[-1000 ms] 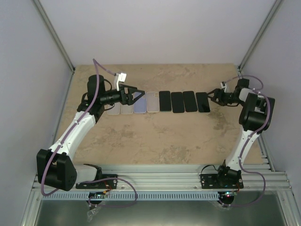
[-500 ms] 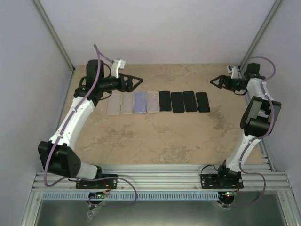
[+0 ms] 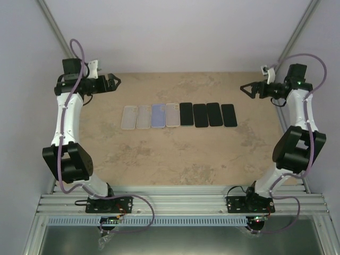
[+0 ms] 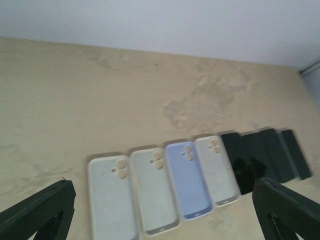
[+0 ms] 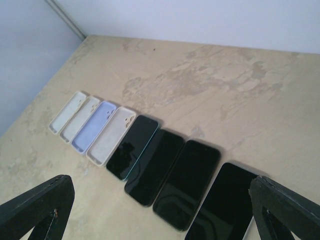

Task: Take the phone out of the phone case
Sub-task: Reset both arms

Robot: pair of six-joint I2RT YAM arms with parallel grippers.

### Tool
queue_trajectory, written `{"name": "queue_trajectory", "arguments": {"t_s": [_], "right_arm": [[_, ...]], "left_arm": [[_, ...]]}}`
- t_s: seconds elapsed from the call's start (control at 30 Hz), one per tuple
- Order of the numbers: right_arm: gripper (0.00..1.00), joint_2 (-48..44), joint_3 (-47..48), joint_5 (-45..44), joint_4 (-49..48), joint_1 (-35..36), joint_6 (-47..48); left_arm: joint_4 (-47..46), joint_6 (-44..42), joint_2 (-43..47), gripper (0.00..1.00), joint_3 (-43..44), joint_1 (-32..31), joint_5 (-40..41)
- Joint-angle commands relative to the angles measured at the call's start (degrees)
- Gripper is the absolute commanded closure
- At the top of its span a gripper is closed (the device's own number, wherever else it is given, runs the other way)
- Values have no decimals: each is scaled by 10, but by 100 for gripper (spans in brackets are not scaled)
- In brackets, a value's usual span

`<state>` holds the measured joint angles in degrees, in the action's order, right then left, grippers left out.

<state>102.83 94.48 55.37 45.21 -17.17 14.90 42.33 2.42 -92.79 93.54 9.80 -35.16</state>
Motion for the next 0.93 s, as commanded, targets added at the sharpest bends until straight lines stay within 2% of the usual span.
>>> {"name": "queue_trajectory", "arguments": {"t_s": [0.0,0.23,0.4,0.63,0.9], "right_arm": [[2,-57,-79,12,-14,-3,34],[2,-141,-214,-22,-88,-4,46],[2,-187,-282,-53,-118,-4,71],[2,-221,-361,-70,-170,-3,52],[2,-235,-380,-80,-191,-3,37]], "left_arm": [[38,-58,29,1,-35,-6,129],[-44,-54,99,0,-210,-6,146],[-83,-52,135,1,-292,-6,154],[-105,-49,152,1,-337,-6,161],[-134,-32,176,0,-356,-6,152]]}}
